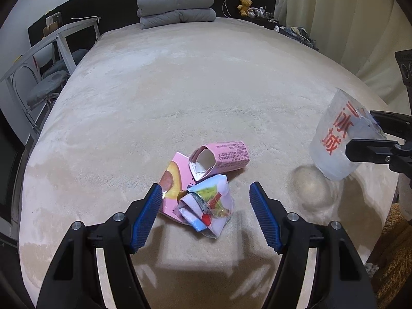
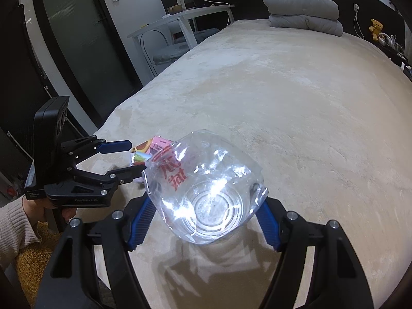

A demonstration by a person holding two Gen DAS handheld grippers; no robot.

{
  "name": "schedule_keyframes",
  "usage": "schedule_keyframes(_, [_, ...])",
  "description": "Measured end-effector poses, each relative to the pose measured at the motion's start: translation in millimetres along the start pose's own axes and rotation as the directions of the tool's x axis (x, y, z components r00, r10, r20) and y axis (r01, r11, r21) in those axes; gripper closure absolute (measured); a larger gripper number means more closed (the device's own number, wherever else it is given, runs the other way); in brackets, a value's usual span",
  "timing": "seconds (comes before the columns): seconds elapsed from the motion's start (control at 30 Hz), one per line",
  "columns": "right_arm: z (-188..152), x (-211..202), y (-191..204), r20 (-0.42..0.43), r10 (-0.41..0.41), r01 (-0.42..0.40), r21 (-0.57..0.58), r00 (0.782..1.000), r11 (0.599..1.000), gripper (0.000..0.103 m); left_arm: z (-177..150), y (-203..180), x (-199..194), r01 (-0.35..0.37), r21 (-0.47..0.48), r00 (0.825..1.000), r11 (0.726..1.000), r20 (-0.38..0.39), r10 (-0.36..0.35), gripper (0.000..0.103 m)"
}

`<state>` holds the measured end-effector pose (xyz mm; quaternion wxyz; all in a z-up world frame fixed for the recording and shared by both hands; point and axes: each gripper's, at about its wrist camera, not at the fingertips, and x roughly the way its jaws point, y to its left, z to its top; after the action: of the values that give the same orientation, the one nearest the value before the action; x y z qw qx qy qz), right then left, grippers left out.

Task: Collect trash
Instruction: 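Close the left tool on the colourful wrapper while the right tool holds the cup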

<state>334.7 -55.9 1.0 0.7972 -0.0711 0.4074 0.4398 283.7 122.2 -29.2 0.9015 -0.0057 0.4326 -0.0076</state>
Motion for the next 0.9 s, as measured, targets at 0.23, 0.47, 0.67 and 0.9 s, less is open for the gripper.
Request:
schedule_keyframes(0.23, [-0.5,-3.0,-2.0,-0.002,-0.002,0.002,-0.001,1.0,1.0,0.032,-4.3,-14.4,13.7,0.017,0.05,0.998,0.999,-0.065,-0.013,0.061])
schedule_keyframes(0.47, [-2.7,-2.8,-2.1,-0.006,-0.004,0.004,0.004,1.0,1.0,0.032,-9.3,-23.4,19.9,0.008,0.081,0.996,0.997,-0.084,-0.001,0.062])
schedule_keyframes(0.67, [-4.0,-0.1,-0.4,-0.02,-0.007,0.007,0.0,1.0,1.0,0.032,-12.3,-25.9,28.9,0.009,0.094,0.993,0.996,-0.119,0.002,0.046])
schedule_keyframes(0.9, [-4.7,4.3,2.3,-0.029,-0.01,0.009,-0.014,1.0,1.0,0.032,-13.3,-36.5,34.9,0.002,0.123,0.991,0.992,-0.133,0.015,0.038])
